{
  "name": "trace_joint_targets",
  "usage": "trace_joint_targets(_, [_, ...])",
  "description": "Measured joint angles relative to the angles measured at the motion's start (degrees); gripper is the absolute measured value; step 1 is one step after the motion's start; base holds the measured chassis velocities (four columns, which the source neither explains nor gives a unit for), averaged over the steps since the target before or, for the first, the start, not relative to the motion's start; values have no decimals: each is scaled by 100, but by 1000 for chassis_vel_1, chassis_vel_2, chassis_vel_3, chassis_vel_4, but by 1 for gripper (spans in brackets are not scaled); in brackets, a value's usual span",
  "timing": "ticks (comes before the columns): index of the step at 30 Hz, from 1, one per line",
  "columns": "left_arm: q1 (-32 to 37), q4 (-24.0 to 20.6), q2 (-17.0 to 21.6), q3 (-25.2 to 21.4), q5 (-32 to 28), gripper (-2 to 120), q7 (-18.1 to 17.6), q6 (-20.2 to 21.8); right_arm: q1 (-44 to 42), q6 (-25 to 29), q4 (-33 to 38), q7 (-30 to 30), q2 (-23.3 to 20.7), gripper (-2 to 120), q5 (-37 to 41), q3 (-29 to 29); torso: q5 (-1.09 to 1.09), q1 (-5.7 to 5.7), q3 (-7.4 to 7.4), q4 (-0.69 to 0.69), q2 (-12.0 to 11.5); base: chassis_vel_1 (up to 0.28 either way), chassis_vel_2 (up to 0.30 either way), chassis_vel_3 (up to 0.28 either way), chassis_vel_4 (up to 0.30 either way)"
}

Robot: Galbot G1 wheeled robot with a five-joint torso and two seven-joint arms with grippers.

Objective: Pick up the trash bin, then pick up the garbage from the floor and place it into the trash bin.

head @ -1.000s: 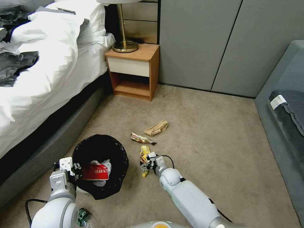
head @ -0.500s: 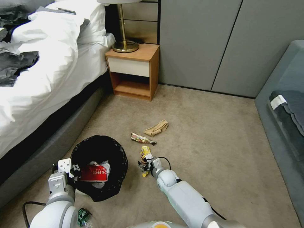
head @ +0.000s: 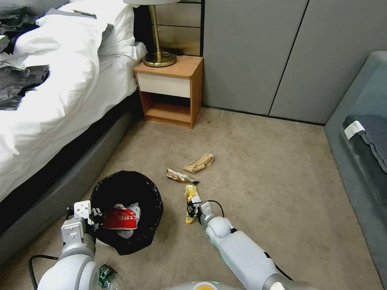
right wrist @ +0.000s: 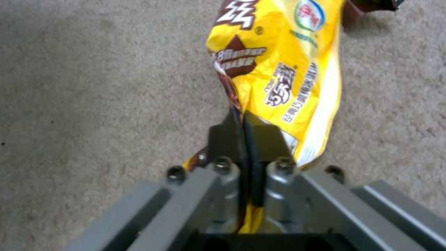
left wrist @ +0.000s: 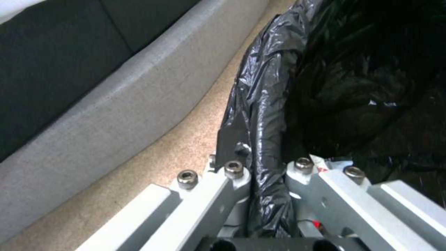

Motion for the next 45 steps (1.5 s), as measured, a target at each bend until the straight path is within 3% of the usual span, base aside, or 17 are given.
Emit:
trace_joint_targets(10, [-23, 4, 37, -32, -72, 1, 0, 8, 12, 76, 52, -22, -95, 0, -79, 19, 0, 0, 0, 0, 0, 0, 0, 0, 0])
trace_joint_targets(14, [-29, 2, 42, -34, -87, 1, -1, 14, -126, 170, 640, 73, -249, 0, 34, 48, 0, 0, 0, 0, 0, 0, 0, 0, 0])
trace_joint_targets(16, [-40, 6, 48, -35, -89, 1, -1, 15, -328, 311, 1419, 158, -396, 0, 157, 52, 0, 0, 1, 0, 0, 0, 0, 0, 0])
trace_joint_targets(17, [-40, 6, 48, -35, -89, 1, -1, 15, -328, 311, 1419, 158, -396, 0, 157, 52, 0, 0, 1, 0, 0, 0, 0, 0, 0])
trace_joint_targets(19, [-45, 41, 52, -30, -90, 1, -2, 13, -499, 785, 2451, 69, -507, 0, -133, 96, -1, 0, 0, -1, 0, 0, 0, 0, 0])
trace_joint_targets(20, [-45, 41, 52, -30, -90, 1, -2, 13, -499, 785, 2451, 69, -507, 0, -133, 96, -1, 0, 0, -1, 0, 0, 0, 0, 0])
trace_joint_targets(23, [-63, 63, 76, -22, -102, 1, -2, 13, -646, 1252, 3779, -461, -633, 0, -436, 55, -1, 0, 0, 1, 0, 0, 0, 0, 0])
trace_joint_targets(24, [-63, 63, 76, -22, -102, 1, -2, 13, -646, 1252, 3779, -461, -633, 0, -436, 55, -1, 0, 0, 1, 0, 0, 0, 0, 0])
trace_joint_targets(27, [-91, 71, 102, -26, -139, 1, -3, 20, -747, 1387, 4887, -950, -889, 0, -471, -194, -1, 0, -1, 0, 0, 0, 0, 0, 0])
trace_joint_targets(31, [-96, 70, 108, -23, -149, 1, -5, 32, -863, 1512, 5530, -1355, -1190, 0, -469, -531, -1, 0, 0, 0, 0, 0, 0, 0, 0])
trace_joint_targets(36, [-98, 58, 112, -3, -149, 1, -8, 41, -901, 1565, 5660, -1545, -1389, 0, -470, -819, 0, 0, 0, 0, 0, 0, 0, 0, 0])
trace_joint_targets(45, [-90, 49, 80, 33, -116, 1, -12, 45, -889, 1618, 5042, -1497, -1399, 0, -541, -1104, 0, 0, 0, 0, 0, 0, 0, 0, 0])
